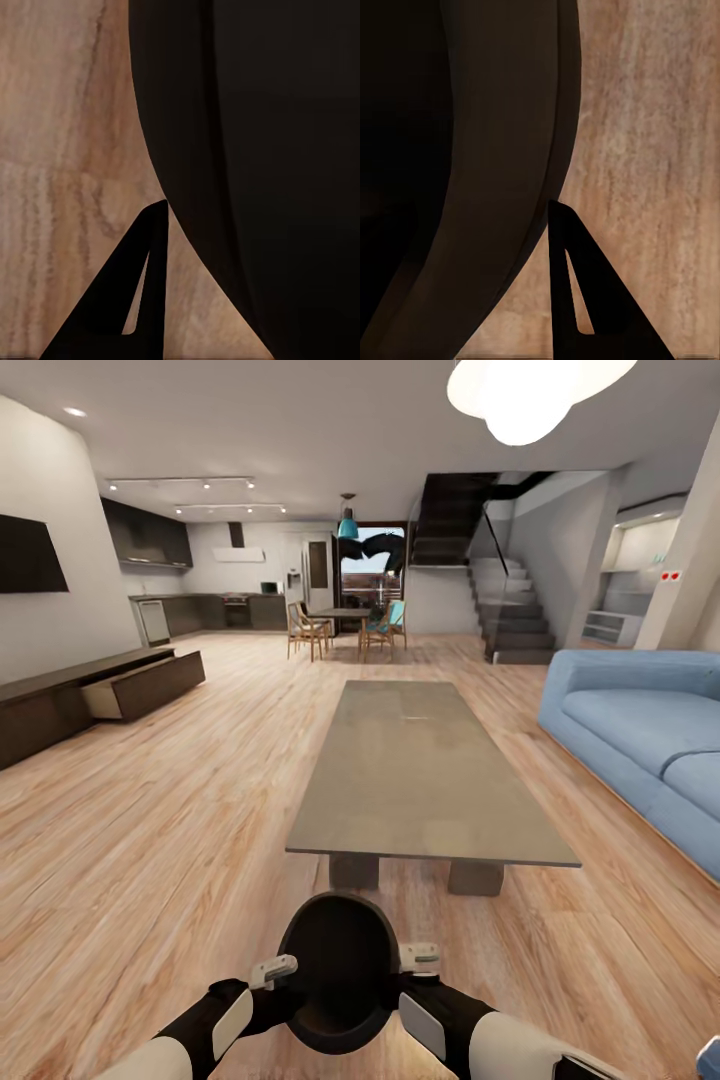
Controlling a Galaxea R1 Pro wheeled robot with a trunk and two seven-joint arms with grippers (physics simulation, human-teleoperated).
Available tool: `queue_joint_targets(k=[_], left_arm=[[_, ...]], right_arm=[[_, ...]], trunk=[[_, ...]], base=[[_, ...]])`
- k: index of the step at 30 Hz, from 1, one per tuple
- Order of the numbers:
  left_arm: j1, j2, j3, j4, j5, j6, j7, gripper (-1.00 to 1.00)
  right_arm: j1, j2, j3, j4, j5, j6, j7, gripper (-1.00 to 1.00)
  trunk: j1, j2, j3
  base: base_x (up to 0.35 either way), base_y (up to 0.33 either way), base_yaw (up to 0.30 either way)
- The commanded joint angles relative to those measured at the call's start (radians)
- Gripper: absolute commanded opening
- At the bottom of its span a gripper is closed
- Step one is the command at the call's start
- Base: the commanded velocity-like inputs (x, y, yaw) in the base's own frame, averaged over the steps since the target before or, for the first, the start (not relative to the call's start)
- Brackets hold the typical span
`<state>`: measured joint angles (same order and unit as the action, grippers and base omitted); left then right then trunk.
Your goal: Place each of the two pumpkins and all three candles from the living room inside a cabinet in the living room (use any cabinet), then make sure every cabinet is closed, and position the cauldron so it is next to a table in the living room.
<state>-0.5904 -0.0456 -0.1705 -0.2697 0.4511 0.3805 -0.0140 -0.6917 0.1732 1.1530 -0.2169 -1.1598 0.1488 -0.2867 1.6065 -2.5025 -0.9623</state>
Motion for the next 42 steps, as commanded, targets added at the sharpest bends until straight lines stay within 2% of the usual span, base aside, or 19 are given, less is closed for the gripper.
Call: queue_joint_targets(k=[1, 28, 42], left_arm=[[0.000, 0.044, 0.019, -0.003, 0.070, 0.005, -0.007, -1.00], [0.000, 0.044, 0.019, -0.003, 0.070, 0.005, -0.007, -1.00], [0.000, 0.044, 0.019, -0.003, 0.070, 0.005, -0.007, -1.00]], right_arm=[[-0.002, -0.001, -0.044, -0.006, -0.020, -0.028, 0.061, -1.00], [-0.002, -0.001, -0.044, -0.006, -0.020, -0.026, 0.061, -1.00], [-0.002, -0.001, -0.044, -0.006, -0.020, -0.026, 0.061, -1.00]], trunk=[[0.000, -0.001, -0.005], [0.012, -0.007, -0.109], [0.012, -0.007, -0.109]], base=[[0.000, 0.000, 0.000], [0.000, 0.000, 0.000], [0.050, 0.000, 0.000]])
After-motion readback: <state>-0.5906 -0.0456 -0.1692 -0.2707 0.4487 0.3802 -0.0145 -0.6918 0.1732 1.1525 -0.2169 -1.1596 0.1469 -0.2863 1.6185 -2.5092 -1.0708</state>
